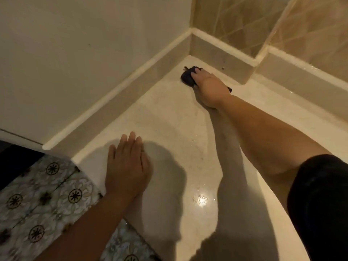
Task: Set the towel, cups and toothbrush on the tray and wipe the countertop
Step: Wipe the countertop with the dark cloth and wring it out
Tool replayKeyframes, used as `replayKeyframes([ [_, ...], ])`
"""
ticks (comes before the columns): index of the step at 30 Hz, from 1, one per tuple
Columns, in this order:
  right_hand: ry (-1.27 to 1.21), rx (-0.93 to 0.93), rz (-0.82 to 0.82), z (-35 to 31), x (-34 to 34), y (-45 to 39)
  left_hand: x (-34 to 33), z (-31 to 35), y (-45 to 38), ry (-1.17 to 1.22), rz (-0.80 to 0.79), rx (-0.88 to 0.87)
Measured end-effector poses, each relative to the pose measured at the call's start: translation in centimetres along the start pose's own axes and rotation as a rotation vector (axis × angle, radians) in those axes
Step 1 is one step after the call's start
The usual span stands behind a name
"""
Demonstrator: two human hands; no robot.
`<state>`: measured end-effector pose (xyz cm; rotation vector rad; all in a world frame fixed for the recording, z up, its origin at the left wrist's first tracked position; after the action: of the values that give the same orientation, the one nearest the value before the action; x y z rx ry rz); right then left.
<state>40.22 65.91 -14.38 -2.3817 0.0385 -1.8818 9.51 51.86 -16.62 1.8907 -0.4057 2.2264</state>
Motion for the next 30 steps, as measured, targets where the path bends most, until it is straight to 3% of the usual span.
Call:
replayKeyframes([
  [6, 0.054, 0.24, -0.068, -2.0, -0.9, 2.0, -0.4, -0.1, 0.1, 0.035, 0.028, 0.007],
  [12, -0.113, 0.331, -0.176, -9.3, -0.3, 17.0, -0.3, -0.2, 0.1, 0.043, -0.11, -0.014],
  [17, -0.039, 0.518, -0.291, -16.7, -0.8, 30.3, -0.3, -0.3, 0.0, 0.024, -0.123, 0.002],
  [20, -0.018, 0.501, -0.333, -20.1, -0.4, 35.9, -0.4, -0.4, -0.3, -0.017, -0.171, -0.004],
  [22, -0.071, 0.461, -0.269, -21.9, 0.3, 37.9, -0.3, -0.5, -0.2, -0.016, -0.168, -0.02],
  [24, -0.422, 0.281, -0.236, -22.8, 1.3, 38.7, -0.3, -0.5, -0.1, -0.017, -0.155, -0.027],
  [28, -1.675, -0.686, -0.467, -21.9, 3.9, 39.1, -0.2, -0.4, -0.1, -0.02, -0.161, -0.026],
  [30, -1.998, -0.878, -0.366, -19.2, 5.1, 38.9, -0.3, -0.4, -0.1, -0.023, -0.179, -0.019],
])
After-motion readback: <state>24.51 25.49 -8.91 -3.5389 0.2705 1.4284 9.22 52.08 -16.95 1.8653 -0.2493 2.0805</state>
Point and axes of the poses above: each hand's wrist, its own y-axis away from the middle knuckle, its own x-axis out of the back of the hand, z = x × y, the point moved 2 cm from there along -y, towards the middle knuckle
